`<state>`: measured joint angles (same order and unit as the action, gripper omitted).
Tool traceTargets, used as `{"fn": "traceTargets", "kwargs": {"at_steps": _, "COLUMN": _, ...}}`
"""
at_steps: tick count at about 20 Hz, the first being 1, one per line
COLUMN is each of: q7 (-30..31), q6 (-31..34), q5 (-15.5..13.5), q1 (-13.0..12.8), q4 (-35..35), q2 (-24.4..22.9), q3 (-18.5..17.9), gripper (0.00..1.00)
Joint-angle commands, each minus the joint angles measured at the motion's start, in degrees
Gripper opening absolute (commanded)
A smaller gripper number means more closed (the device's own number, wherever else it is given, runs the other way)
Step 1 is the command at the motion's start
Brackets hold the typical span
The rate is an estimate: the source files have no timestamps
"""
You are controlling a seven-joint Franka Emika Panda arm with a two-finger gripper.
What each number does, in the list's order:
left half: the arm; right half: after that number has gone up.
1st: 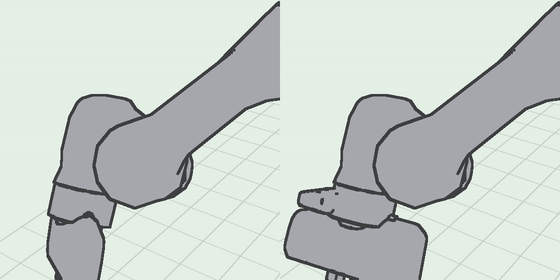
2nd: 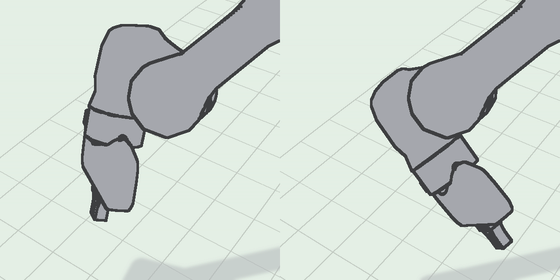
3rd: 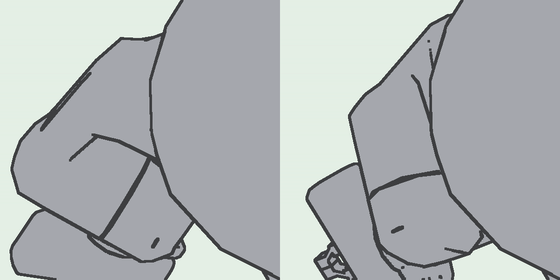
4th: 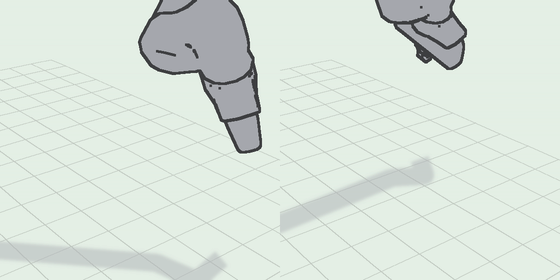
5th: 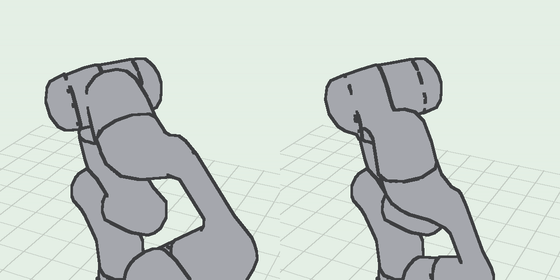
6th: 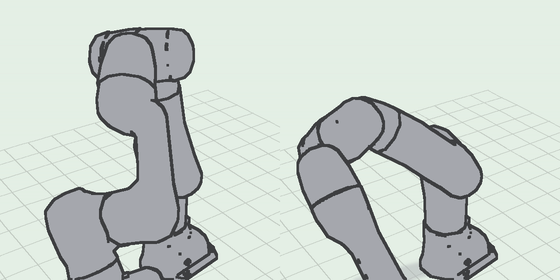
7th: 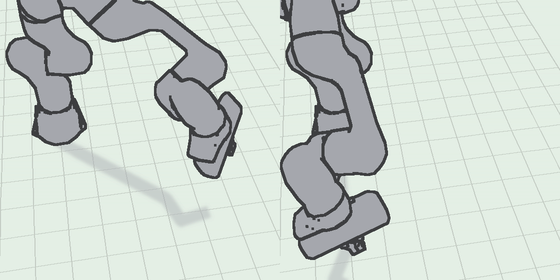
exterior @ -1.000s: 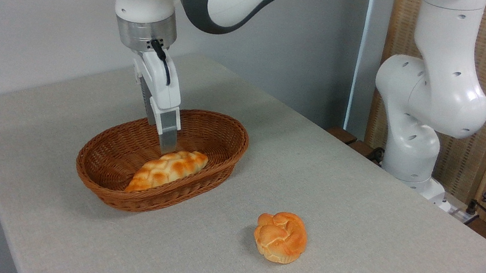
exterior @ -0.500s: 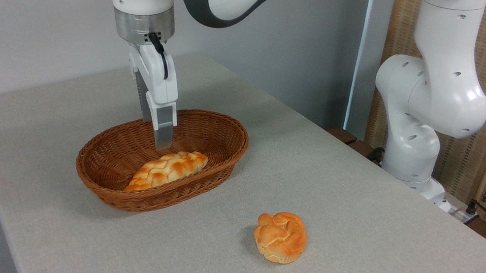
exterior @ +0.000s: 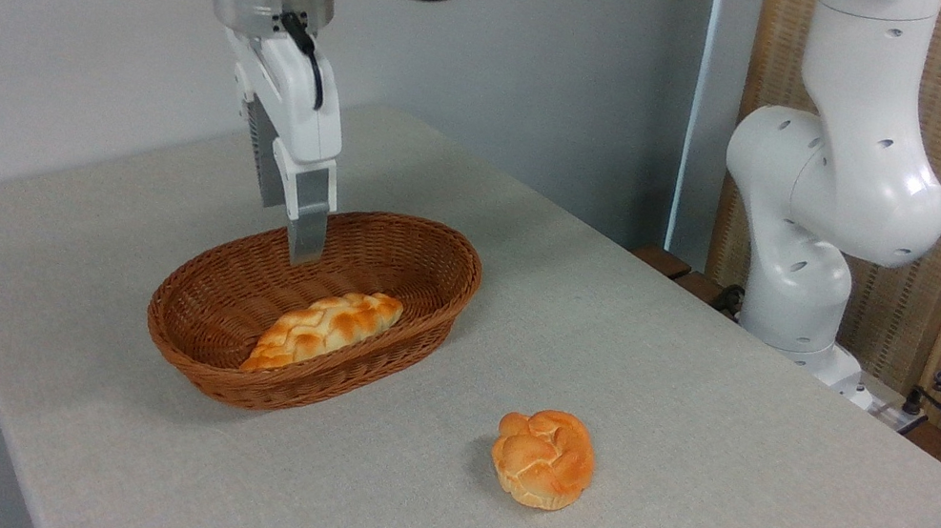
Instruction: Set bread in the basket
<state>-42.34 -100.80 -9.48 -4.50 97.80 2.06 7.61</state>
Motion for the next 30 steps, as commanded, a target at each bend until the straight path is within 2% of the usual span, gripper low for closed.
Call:
{"fn": "traceTargets", "kwargs": {"at_steps": 1, "q7": 1.73, "q6": 2.27, "q5": 3.22, "q1": -0.16, "q4": -4.36, "q2": 1.54, "q3": -0.93, "gripper": 1.0}}
{"fn": "traceTargets", "kwargs": {"at_steps": 2, "q7": 2.43, "q6": 2.8, "q5": 4.72, "q1": -0.24, "q4": -5.33, "q2": 2.15, "q3": -0.84, "gripper": 1.0}}
{"fn": "traceTargets", "kwargs": {"at_steps": 6, "q7": 4.72, "q6": 6.04, "q5": 5.26, "q1": -0.16, "q4": -11.91, "q2": 5.4, "q3": -1.37, "gripper": 1.0}}
{"fn": "traceTargets", "kwargs": {"at_steps": 8, "q7": 4.81, "q6": 7.46, "q5": 6.14, "q1": -0.24, "q4": -13.59, "q2": 5.85, "q3": -3.47, "gripper": 1.0}}
{"fn": "traceTargets", "kwargs": {"at_steps": 10, "q7": 5.68, "q6": 7.64, "q5": 6.23, "q1": -0.24, "q4": -13.6, "q2": 5.06, "q3": -4.53, "gripper": 1.0}}
{"fn": "traceTargets", "kwargs": {"at_steps": 12, "q7": 6.39, "q6": 8.07, "q5": 6.15, "q1": -0.24, "q4": -12.37, "q2": 1.22, "q3": -5.85, "gripper": 1.0}}
{"fn": "traceTargets", "kwargs": {"at_steps": 14, "q7": 5.95, "q6": 8.08, "q5": 6.23, "q1": -0.16, "q4": -7.99, "q2": -2.57, "q3": -6.03, "gripper": 1.0}}
{"fn": "traceTargets", "kwargs": {"at_steps": 16, "q7": 5.86, "q6": 8.08, "q5": 6.23, "q1": -0.07, "q4": -6.22, "q2": -4.34, "q3": -6.38, "gripper": 1.0}}
{"fn": "traceTargets", "kwargs": {"at_steps": 20, "q7": 3.23, "q6": 8.16, "q5": 6.14, "q1": 0.37, "q4": -5.78, "q2": -4.7, "q3": -7.52, "gripper": 1.0}}
{"fn": "traceTargets", "kwargs": {"at_steps": 22, "q7": 3.14, "q6": 8.16, "q5": 6.14, "q1": 1.07, "q4": -5.51, "q2": -4.7, "q3": -7.52, "gripper": 1.0}}
{"fn": "traceTargets", "kwargs": {"at_steps": 30, "q7": 2.17, "q6": 8.78, "q5": 6.23, "q1": 1.07, "q4": -4.81, "q2": -4.61, "q3": -7.52, "gripper": 1.0}}
